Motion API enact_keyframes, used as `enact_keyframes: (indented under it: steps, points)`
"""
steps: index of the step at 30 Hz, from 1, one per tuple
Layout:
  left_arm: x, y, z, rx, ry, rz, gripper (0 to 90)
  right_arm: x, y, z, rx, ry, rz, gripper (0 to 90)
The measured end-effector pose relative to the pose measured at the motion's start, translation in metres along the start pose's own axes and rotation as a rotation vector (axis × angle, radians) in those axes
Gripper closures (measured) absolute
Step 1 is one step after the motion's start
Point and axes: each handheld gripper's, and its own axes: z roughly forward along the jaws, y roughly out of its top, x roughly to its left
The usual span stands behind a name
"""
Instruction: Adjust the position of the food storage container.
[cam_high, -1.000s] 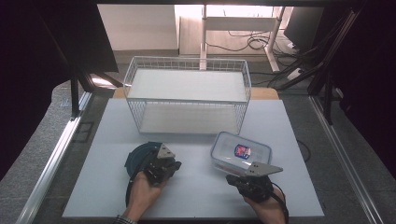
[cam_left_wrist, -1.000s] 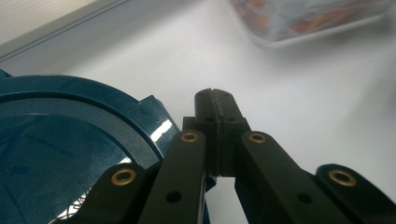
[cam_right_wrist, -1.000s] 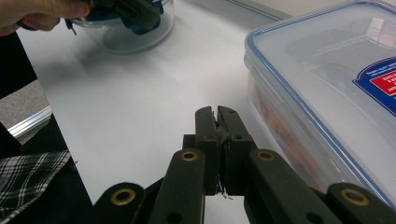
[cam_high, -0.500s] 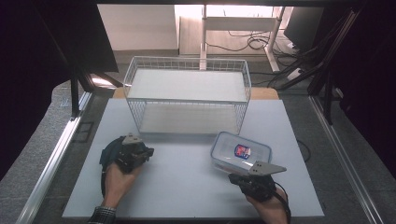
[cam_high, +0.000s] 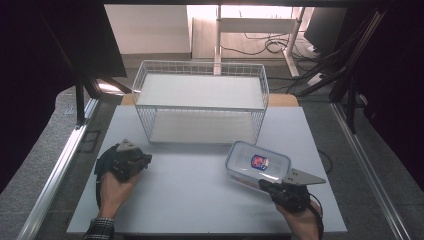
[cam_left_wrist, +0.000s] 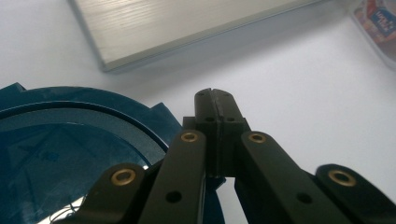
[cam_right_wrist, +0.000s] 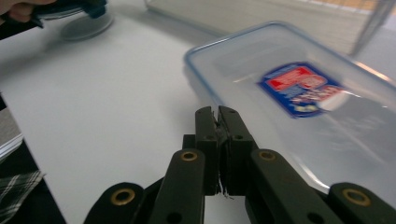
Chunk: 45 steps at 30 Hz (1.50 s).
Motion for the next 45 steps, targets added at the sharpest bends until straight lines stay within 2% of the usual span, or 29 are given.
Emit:
enact_keyframes:
  steps: [3,4,6,7,10,11,12,13,14,15,17,19,22,23,24,26,29,32,38,40,42,43,45]
  points:
    - [0.006,-0.002,-0.002,-0.011,0.01,-0.035,90.0,-0.013,-0.003,-0.009,-0.015,-0.043,0.027,86.4]
    - [0.006,-0.002,-0.002,-0.011,0.01,-0.035,90.0,-0.013,-0.003,-0.009,-0.015,-0.043,0.027,86.4]
    - [-0.003,0.0,0.0,0.008,0.056,-0.03,90.0,-0.02,-0.003,-0.013,-0.022,-0.069,0.043,86.4]
    - [-0.006,0.001,0.0,0.008,0.047,-0.021,90.0,-0.026,-0.003,-0.014,-0.022,-0.092,0.05,86.5]
    - [-0.022,0.007,0.003,-0.031,0.001,-0.009,90.0,-0.042,-0.003,-0.019,-0.025,-0.168,0.069,87.1]
    - [-0.028,0.009,0.004,-0.046,-0.02,-0.004,90.0,-0.057,-0.005,-0.023,-0.035,-0.22,0.092,87.0]
    - [-0.033,0.011,0.007,-0.057,-0.05,-0.007,90.0,-0.057,-0.005,-0.023,-0.035,-0.22,0.092,87.0]
    - [-0.041,0.014,0.012,-0.063,-0.086,0.001,90.0,-0.073,-0.007,-0.024,-0.03,-0.273,0.135,86.9]
    - [-0.041,0.014,0.012,-0.063,-0.086,0.001,89.9,-0.073,-0.007,-0.024,-0.03,-0.273,0.135,86.9]
    - [-0.045,0.014,0.018,-0.052,-0.102,0.013,89.9,-0.079,-0.008,-0.024,-0.022,-0.295,0.151,87.0]
    - [-0.05,0.015,0.028,-0.038,-0.12,0.024,89.7,-0.096,-0.012,-0.017,0.017,-0.333,0.196,87.0]
    - [-0.054,0.015,0.038,-0.022,-0.139,0.034,88.8,-0.107,-0.014,-0.007,0.062,-0.357,0.21,87.1]
    - [-0.057,0.014,0.048,-0.003,-0.155,0.043,88.2,-0.115,-0.014,0.011,0.122,-0.33,0.216,88.4]
    - [-0.058,0.014,0.051,-0.002,-0.162,0.043,88.1,-0.116,-0.014,0.016,0.141,-0.323,0.212,88.5]
    - [-0.059,0.015,0.055,0.001,-0.172,0.047,88.1,-0.114,-0.012,0.025,0.163,-0.288,0.193,88.8]
    - [-0.06,0.017,0.058,0.008,-0.178,0.052,88.2,-0.112,-0.012,0.029,0.172,-0.284,0.185,88.8]
    - [-0.061,0.019,0.064,0.012,-0.188,0.053,88.2,-0.1,-0.005,0.046,0.192,-0.238,0.147,88.8]
    - [-0.062,0.022,0.073,0.013,-0.201,0.047,88.2,-0.09,0.002,0.06,0.192,-0.188,0.141,88.8]
    - [-0.066,0.022,0.087,0.041,-0.224,0.046,87.5,-0.06,0.015,0.09,0.204,-0.086,0.116,88.7]
    - [-0.067,0.019,0.083,0.046,-0.193,0.048,89.6,-0.049,0.018,0.097,0.215,-0.069,0.096,88.8]
    - [-0.064,0.015,0.075,0.05,-0.207,0.019,89.9,-0.041,0.02,0.101,0.233,-0.084,0.06,88.8]
    - [-0.064,0.013,0.07,0.04,-0.217,0.006,89.9,-0.039,0.02,0.102,0.235,-0.076,0.057,88.9]
    - [-0.068,0.007,0.063,0.051,-0.202,0.002,90.0,-0.036,0.019,0.103,0.245,-0.059,0.07,88.9]
